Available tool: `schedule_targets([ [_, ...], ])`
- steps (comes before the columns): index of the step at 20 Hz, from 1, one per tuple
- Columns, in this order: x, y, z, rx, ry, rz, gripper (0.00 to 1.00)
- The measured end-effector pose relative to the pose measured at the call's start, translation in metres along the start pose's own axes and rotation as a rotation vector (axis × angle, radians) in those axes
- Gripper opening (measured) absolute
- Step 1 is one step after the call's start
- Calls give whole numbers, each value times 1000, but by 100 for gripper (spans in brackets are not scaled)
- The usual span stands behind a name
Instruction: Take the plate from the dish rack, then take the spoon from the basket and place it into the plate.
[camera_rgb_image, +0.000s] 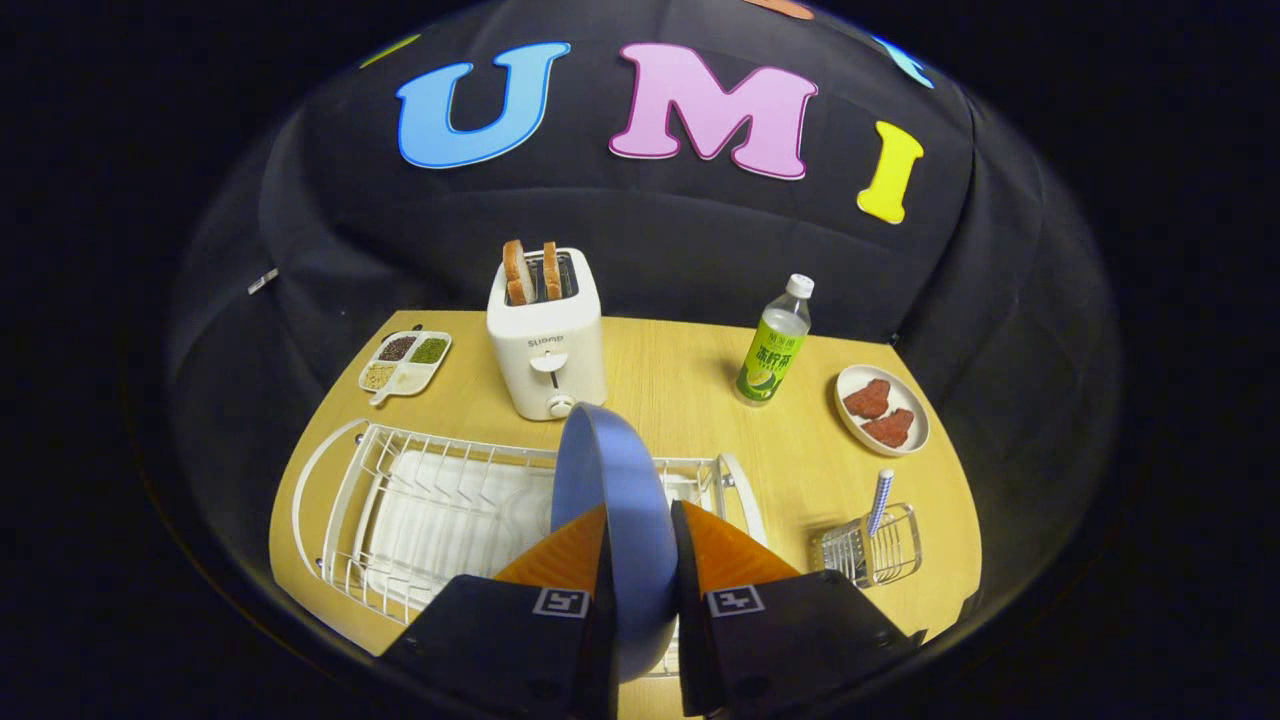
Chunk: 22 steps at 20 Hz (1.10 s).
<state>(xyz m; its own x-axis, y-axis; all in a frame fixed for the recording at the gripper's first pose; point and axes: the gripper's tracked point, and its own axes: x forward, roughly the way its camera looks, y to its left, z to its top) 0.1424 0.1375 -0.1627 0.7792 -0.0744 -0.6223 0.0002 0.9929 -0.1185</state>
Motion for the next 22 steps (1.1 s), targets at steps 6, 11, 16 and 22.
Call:
schedule_targets([
  [6,0,-8,12,0,-31,10,25],
  [11,-15,-14,19,55,-49,62,25],
  [16,-64,-36,9,148,-67,214,25],
  [22,-121,-114,-61,223,-25,316,24],
])
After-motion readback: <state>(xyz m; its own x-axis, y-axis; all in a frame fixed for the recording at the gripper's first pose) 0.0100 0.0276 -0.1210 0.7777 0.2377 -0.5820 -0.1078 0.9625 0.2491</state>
